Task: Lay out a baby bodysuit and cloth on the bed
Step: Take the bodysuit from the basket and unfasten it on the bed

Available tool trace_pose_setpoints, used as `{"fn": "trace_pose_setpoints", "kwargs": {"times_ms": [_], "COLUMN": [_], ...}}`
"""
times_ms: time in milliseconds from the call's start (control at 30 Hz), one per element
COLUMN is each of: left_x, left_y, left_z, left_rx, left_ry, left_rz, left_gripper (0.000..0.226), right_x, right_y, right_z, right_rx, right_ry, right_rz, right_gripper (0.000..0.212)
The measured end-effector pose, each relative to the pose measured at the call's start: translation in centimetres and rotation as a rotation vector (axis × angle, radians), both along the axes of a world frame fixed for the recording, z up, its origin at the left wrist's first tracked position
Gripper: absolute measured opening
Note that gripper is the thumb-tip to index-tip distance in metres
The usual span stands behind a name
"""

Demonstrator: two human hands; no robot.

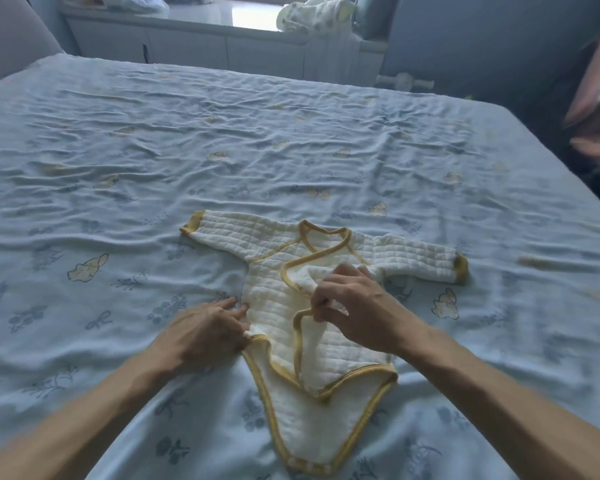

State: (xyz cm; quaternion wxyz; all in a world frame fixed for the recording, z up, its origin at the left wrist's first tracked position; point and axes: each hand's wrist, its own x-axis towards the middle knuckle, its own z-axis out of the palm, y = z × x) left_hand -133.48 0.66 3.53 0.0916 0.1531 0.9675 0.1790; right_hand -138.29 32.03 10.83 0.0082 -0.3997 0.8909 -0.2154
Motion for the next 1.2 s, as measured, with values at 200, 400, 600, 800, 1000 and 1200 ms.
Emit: {"fn": "trace_pose_setpoints", "kwargs": {"times_ms": [200, 400, 600, 800, 1000, 1200], "left_x": [-2.3, -3.6, -3.6, -3.5, -3.4, -5.3], "left_y": [5.0, 11.4, 15.4, 16.0, 17.2, 19.2], "left_z": [5.2, 3.4, 2.0, 1.9, 3.5, 3.4], "left_rx": [0.222, 0.156, 0.142, 0.150, 0.162, 0.215], "left_ry": [0.104, 0.082, 0.106, 0.148, 0.140, 0.152], "left_rz": [0.049, 0.078, 0.141, 0.176, 0.216, 0.272], "left_gripper": [0.077, 0.077, 0.075, 0.064, 0.078, 0.070], "right_x": [-2.2, -0.7, 1.8, 1.9, 1.6, -1.1], "right_y": [9.3, 20.9, 27.5, 27.2, 27.0, 17.6], "right_z": [3.4, 4.2, -1.3, -6.0, -2.7, 0.9], "right_rx": [0.030, 0.192, 0.128, 0.050, 0.031, -0.139], "right_ry": [0.128, 0.229, 0.141, -0.021, -0.096, 0.084], "right_rz": [-0.118, -0.367, -0.669, -0.724, -0.694, -0.525], "right_gripper": [0.013, 0.024, 0.026, 0.022, 0.031, 0.026]}}
